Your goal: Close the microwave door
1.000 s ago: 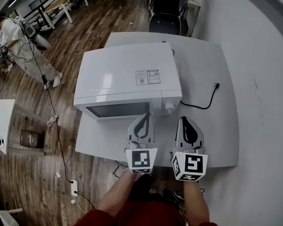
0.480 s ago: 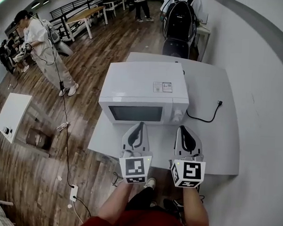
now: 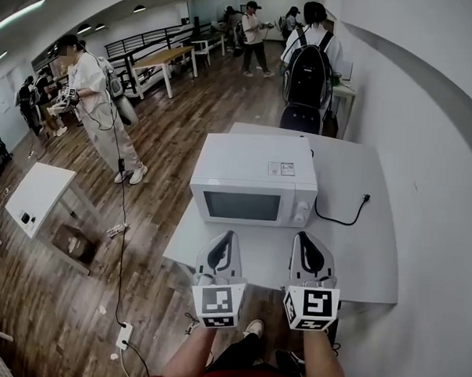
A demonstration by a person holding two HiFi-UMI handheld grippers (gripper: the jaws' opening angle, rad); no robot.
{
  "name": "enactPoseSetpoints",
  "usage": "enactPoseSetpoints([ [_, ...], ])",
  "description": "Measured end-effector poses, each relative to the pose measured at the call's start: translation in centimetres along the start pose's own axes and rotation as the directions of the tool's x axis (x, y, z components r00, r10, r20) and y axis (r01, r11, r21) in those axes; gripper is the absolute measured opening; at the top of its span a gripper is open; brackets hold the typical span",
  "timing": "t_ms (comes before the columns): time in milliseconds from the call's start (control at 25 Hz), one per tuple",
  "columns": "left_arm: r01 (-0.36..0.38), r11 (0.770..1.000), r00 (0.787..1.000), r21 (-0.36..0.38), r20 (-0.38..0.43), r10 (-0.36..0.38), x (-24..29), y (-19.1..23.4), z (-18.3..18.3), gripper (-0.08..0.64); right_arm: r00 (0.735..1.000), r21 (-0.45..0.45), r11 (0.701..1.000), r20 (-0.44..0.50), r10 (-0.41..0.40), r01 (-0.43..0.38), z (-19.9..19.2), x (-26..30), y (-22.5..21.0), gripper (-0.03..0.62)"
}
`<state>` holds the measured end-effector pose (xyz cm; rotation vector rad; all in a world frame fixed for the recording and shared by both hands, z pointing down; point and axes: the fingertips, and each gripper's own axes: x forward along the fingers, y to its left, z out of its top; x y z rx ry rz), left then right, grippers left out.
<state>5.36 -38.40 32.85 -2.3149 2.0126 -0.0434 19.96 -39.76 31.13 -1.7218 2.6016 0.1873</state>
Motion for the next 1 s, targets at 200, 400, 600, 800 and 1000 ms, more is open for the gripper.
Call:
enactPoseSetpoints([
  [200, -0.019, 1.0, 1.0, -0.011, 0.005, 0.019, -2.3, 0.4, 0.3, 0.026, 1.0, -0.014, 1.0, 0.003, 0.018, -0.018, 0.5, -1.4, 1.4, 0.028],
  [400, -0.023, 1.0, 1.0, -0.016, 0.009, 0.023, -3.9, 0.2, 0.4, 0.026, 1.0, -0.012, 1.0, 0.011, 0.023, -0.022, 1.0, -2.6, 1.9, 0.028],
  [600, -0.03, 0.999, 0.999, -0.02, 0.015, 0.03, -4.7, 0.3, 0.8, 0.026, 1.0, -0.022, 0.999, 0.011, 0.027, -0.027, 1.3, -3.3, 2.2, 0.028],
  [800, -0.033, 0.999, 0.999, -0.025, 0.016, 0.034, -4.9, 0.3, 0.7, 0.026, 1.0, -0.032, 0.999, 0.014, 0.024, -0.024, 1.5, -3.5, 2.0, 0.028],
  [1000, -0.04, 0.999, 0.999, -0.025, 0.019, 0.041, -4.7, 0.3, 0.6, 0.026, 0.999, -0.042, 0.999, 0.014, 0.035, -0.035, 1.4, -3.1, 1.9, 0.028],
])
